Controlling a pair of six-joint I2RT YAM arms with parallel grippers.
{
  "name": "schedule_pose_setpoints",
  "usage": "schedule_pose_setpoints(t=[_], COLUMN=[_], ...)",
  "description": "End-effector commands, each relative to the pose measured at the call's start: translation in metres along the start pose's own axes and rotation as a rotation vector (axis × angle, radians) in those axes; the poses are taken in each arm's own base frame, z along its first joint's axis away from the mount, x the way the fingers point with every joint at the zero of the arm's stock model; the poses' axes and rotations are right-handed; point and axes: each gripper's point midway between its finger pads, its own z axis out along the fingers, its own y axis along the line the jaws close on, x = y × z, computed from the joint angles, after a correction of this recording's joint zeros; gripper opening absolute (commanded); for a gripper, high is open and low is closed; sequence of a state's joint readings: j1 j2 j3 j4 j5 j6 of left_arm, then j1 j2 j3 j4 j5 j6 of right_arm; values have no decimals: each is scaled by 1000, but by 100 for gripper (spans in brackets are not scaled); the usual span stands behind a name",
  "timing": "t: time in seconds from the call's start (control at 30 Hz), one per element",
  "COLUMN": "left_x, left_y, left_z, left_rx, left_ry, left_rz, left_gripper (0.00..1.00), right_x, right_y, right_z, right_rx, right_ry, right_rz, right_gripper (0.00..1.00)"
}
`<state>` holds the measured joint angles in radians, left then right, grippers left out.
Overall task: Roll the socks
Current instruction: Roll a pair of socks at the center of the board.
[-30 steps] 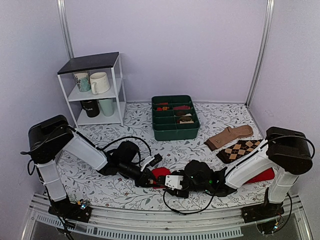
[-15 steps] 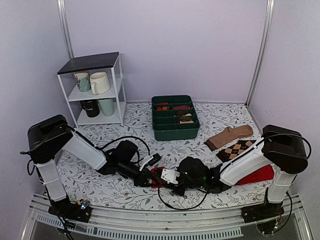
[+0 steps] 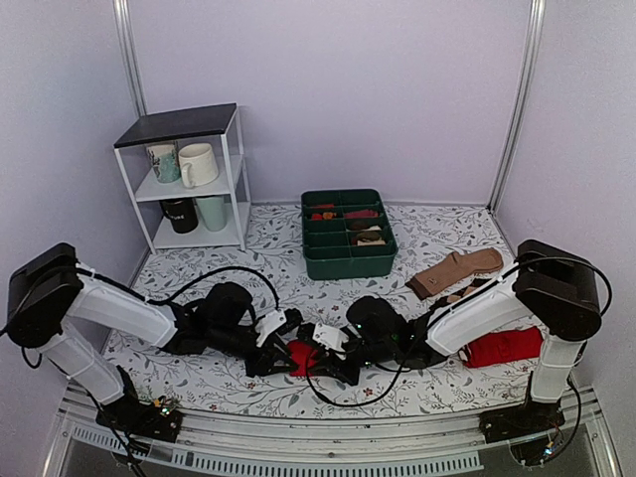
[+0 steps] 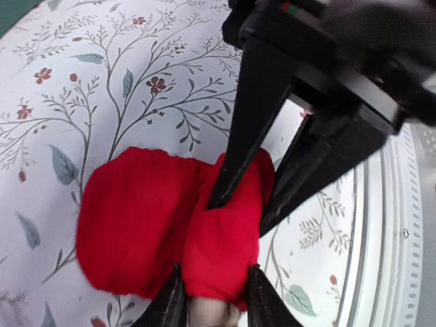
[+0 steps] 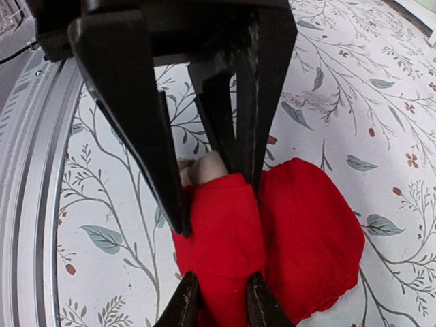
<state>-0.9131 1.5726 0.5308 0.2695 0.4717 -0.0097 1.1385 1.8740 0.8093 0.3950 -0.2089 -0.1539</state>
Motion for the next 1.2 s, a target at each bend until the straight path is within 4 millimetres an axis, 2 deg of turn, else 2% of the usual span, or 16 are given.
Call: schedule_pose_setpoints(t=[0.0,0.17,0.3,0.4,0.6,0.77,1.07,1.17], left_x=[-10,-20,-21,-14,-6,-3,8,8], left_y=[-18,-29,-39,-31,-11,-4,-7,-8], left_z=[-15,-30,-30,-24,-24,-21,-3,-2], left_rx=[-44,-119,-123,-188,-312,-363,-330,-324], left_ry=[-84,-192,-217,-185,-186,-166,-111,-105], left_rz=[170,263,301,313,311,315,307,307], left_gripper=[32,34,41,41,41,43,41,37], right_x=[120,127,133,130,131,132,137,138], right_y=[15,17,18,19,21,22,24,25], right_z=[-9,-9,-7,-5,-6,-8,-7,-6], right_rx=[-103,-151,-175,-184,-207,-225,-246,-251], right_ry=[424,494,568,589,623,631,648,651], right_rz=[186,256,325,349,390,406,427,431], right_gripper=[15,15,15,15,15,15,15,15])
